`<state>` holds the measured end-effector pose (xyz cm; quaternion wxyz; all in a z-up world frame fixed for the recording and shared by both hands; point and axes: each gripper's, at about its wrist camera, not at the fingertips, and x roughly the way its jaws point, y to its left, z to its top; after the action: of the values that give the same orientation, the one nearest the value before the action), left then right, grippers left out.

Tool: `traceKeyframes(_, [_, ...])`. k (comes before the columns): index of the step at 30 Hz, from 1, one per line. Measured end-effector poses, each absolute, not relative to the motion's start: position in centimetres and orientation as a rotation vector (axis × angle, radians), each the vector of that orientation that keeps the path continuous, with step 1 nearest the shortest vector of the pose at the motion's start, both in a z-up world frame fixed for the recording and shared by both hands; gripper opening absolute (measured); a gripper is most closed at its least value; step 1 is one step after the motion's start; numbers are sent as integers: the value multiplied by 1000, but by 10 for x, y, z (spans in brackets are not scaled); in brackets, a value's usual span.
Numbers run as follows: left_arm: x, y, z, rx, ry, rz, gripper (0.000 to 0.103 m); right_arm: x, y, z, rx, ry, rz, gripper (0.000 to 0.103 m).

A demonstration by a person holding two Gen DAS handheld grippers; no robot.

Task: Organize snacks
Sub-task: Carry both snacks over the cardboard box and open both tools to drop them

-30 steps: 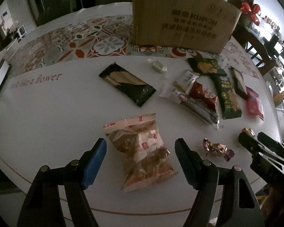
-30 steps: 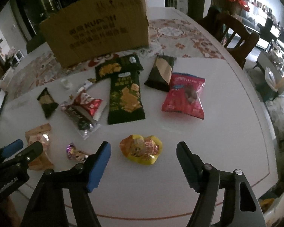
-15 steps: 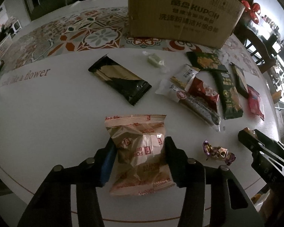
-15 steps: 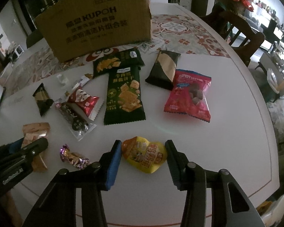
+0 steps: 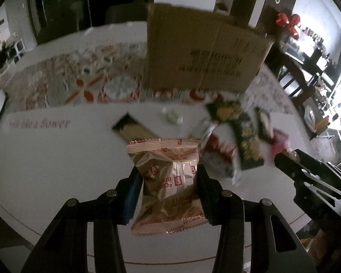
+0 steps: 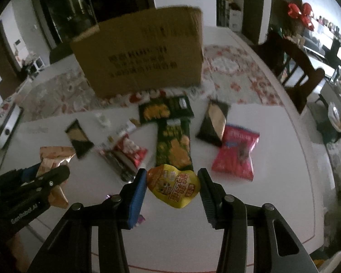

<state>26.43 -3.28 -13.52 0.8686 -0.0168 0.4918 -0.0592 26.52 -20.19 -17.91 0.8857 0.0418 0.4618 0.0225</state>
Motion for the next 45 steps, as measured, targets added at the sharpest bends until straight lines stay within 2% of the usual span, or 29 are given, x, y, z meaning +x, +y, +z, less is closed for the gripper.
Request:
traceKeyframes(12, [277, -44, -61, -30, 832, -176, 46, 274, -199, -108, 52, 795, 119, 46])
traceKeyframes(26, [331, -52, 2, 2, 658, -204, 46, 327, -212, -51, 107, 641, 146, 46])
traceKeyframes(37, [403, -58, 14, -6, 668, -233, 46, 402, -216, -35, 120, 630, 180, 47])
traceKeyframes(45, [451, -63, -1, -30, 745, -252, 46, 451, -216, -43, 123, 686, 180, 47])
